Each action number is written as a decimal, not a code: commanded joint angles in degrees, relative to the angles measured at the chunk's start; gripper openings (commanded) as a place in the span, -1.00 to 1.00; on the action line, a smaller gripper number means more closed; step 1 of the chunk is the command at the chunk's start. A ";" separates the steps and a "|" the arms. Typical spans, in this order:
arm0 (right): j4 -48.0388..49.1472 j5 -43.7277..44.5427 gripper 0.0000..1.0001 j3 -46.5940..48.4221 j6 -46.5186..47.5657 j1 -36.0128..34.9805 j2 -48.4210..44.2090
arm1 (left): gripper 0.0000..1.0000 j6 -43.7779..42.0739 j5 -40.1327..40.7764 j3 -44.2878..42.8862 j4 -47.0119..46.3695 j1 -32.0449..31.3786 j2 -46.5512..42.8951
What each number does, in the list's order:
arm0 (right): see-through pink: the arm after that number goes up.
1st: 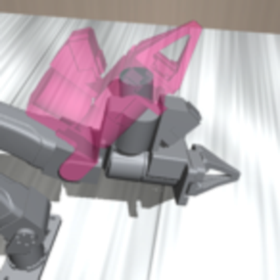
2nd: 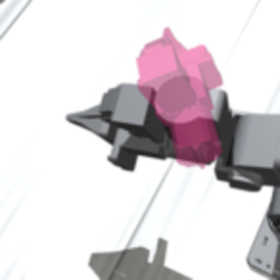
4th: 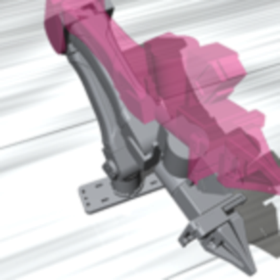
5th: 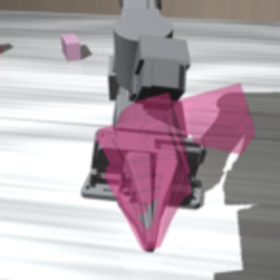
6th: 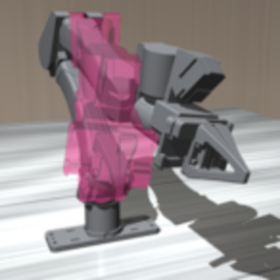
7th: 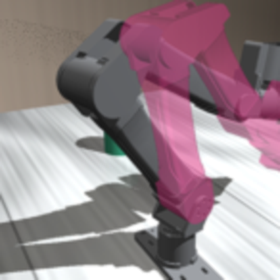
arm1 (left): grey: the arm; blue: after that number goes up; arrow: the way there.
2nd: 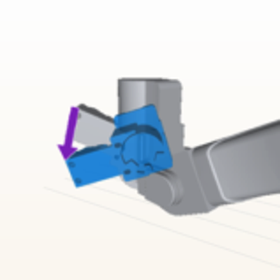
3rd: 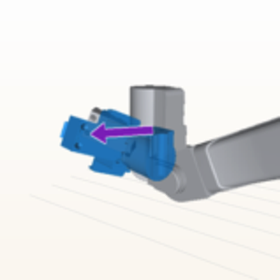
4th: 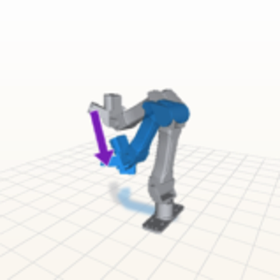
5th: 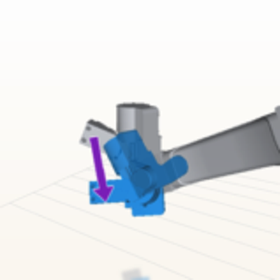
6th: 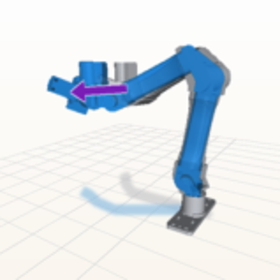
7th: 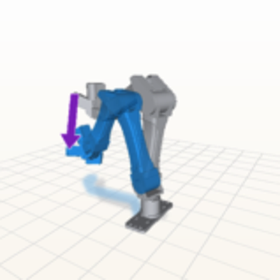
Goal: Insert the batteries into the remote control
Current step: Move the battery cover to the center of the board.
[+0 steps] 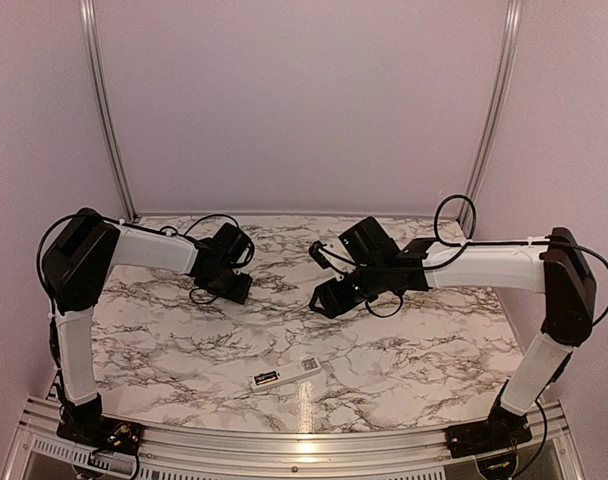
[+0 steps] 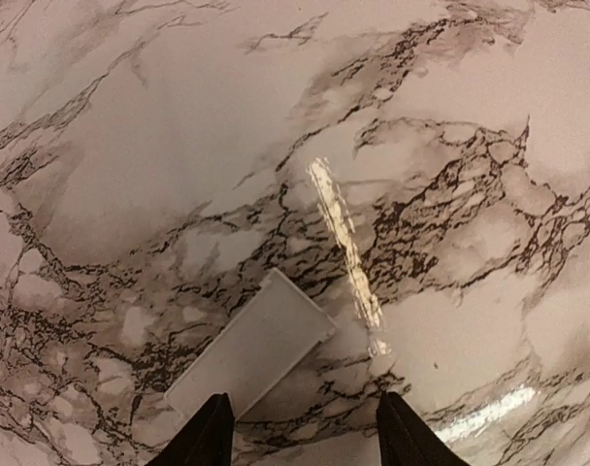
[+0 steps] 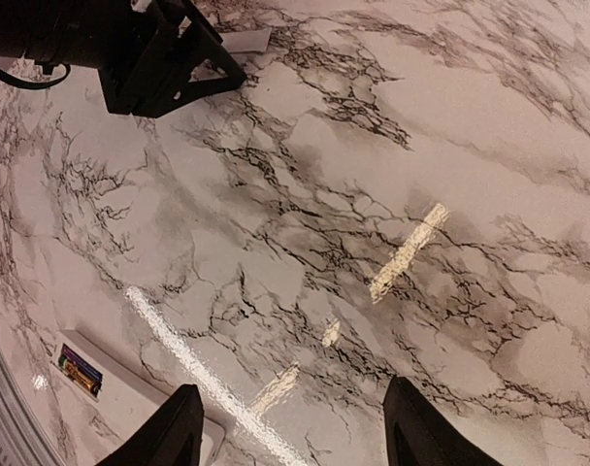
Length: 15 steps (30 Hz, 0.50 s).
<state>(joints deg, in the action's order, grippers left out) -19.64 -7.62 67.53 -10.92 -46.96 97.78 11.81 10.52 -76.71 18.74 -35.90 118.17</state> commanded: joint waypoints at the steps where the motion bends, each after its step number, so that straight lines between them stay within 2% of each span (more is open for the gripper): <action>1: 1.16 -0.38 0.25 -0.40 -0.09 0.55 -2.44 | -0.01 -0.82 -2.21 8.22 3.34 -0.26 -5.29; 7: 1.74 -0.54 0.24 -1.23 -0.09 0.54 -3.00 | -0.37 0.15 -2.25 15.95 4.17 -1.16 -12.22; 11: 2.03 -0.64 0.24 -1.73 -0.08 0.53 -3.01 | -0.21 2.57 -3.65 18.50 2.36 -1.12 -18.58; 15: 2.33 -1.20 0.24 -1.70 -0.07 0.55 -2.75 | -0.04 2.53 0.11 16.13 3.53 -0.32 -21.06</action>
<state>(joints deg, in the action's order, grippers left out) -18.55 -8.01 65.78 -10.92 -46.96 96.07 13.43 8.21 -58.30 21.15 -36.86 100.38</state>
